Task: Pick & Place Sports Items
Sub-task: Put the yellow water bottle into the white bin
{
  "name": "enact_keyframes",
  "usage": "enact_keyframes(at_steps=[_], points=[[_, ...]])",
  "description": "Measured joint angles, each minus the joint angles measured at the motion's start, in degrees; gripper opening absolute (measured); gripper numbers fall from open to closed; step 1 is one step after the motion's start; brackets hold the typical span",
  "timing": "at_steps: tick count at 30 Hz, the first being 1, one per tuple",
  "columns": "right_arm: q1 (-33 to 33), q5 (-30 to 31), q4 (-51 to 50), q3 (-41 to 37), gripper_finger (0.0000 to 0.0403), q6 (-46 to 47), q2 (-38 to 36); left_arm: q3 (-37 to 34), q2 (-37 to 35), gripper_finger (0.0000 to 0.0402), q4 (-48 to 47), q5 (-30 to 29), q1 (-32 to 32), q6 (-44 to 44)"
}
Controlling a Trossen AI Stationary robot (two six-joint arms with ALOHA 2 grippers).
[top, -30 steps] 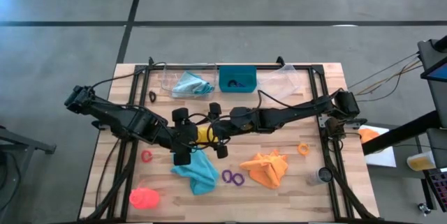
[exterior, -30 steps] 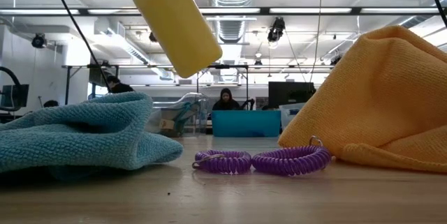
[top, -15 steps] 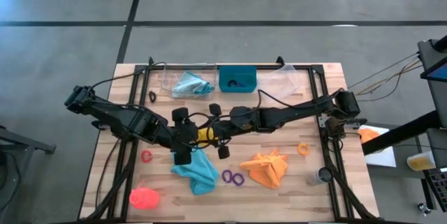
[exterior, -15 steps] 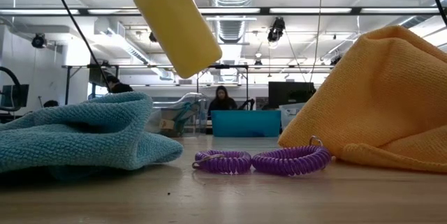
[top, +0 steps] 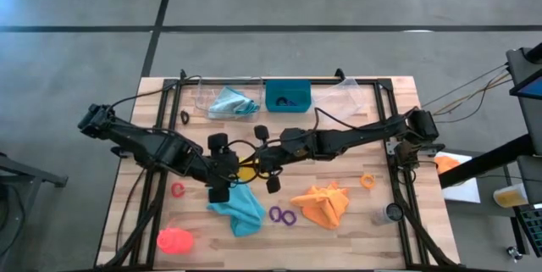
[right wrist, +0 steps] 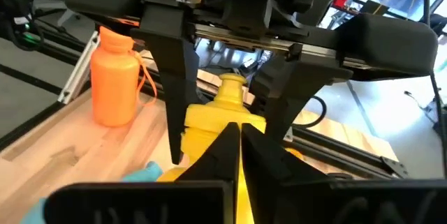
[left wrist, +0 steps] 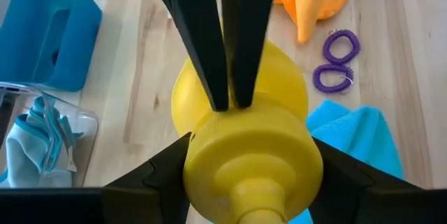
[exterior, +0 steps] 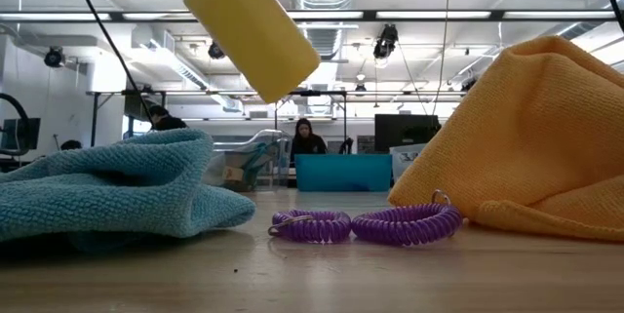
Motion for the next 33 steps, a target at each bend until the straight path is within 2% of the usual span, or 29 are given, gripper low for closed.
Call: enact_keyframes(at_steps=[4, 7, 15, 19, 23, 28, 33], points=[[0.0, 1.0, -2.7, 0.0, 0.0078, 0.0, -1.2, 0.0, 0.1, 0.0217, 0.2, -0.4, 0.0, -0.4], [0.0, 2.9, -6.0, 0.1, 0.0138, 2.4, -2.3, 0.0, 0.1, 0.0205, 0.5, -0.7, 0.0, -0.5], [-0.1, 3.8, -13.9, 0.1, 0.0306, 10.8, -3.2, 0.1, 0.2, 0.0211, -0.1, -0.4, 0.0, -0.6], [0.0, 3.3, -17.3, -0.3, 0.0368, 11.4, -2.7, 0.2, -0.2, 0.0219, -0.1, -1.2, 0.0, -0.6], [0.0, 3.2, -17.6, -0.2, 0.0397, 11.4, -2.8, 0.2, 0.0, 0.0205, -0.3, -1.0, 0.0, -0.6], [0.0, 3.2, -14.1, -0.2, 0.0388, 10.0, -0.4, 0.2, 0.0, 0.0204, 0.0, -0.8, 0.0, -0.6], [0.0, 3.2, -9.2, -0.2, 0.0386, 7.8, 1.4, 0.2, 0.0, 0.0221, 0.3, -0.8, 0.0, -0.6]])
